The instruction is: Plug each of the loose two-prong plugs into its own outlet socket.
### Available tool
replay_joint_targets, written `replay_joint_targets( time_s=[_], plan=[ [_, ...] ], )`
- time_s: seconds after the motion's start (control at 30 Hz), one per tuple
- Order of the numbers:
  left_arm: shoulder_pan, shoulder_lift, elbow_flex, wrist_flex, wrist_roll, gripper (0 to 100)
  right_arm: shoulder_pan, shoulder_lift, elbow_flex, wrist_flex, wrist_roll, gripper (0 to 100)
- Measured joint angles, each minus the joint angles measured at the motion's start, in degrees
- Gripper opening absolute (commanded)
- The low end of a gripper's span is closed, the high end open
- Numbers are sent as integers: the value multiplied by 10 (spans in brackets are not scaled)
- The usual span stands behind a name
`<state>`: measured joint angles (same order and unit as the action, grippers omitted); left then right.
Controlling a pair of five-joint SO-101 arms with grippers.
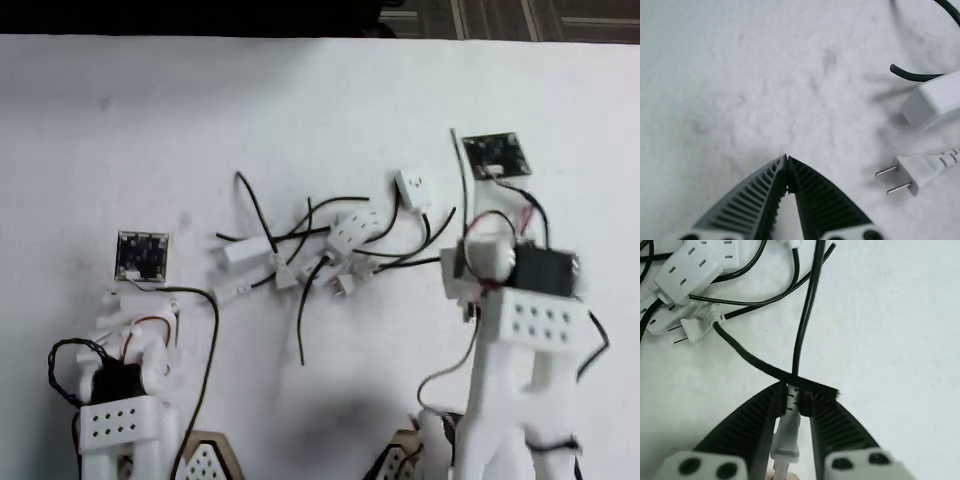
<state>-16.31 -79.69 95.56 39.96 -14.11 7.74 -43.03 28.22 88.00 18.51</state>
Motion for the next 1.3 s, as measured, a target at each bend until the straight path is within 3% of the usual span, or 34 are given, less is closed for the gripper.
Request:
replay_joint_targets(
  time_s=[0.43, 0.6, 0.9, 1.07, 1.3],
  plan=[
    [0, 0, 0, 0, 0, 24, 163, -136, 0, -84, 21, 17],
    [0, 0, 0, 0, 0, 24, 165, -157, 10, -91, 21, 17],
    [0, 0, 0, 0, 0, 24, -14, -158, 192, -111, 21, 17],
    [0, 0, 0, 0, 0, 24, -119, -158, 308, -197, 21, 17],
    [0, 0, 0, 0, 0, 24, -208, -158, 430, -302, 43, 17]
  ],
)
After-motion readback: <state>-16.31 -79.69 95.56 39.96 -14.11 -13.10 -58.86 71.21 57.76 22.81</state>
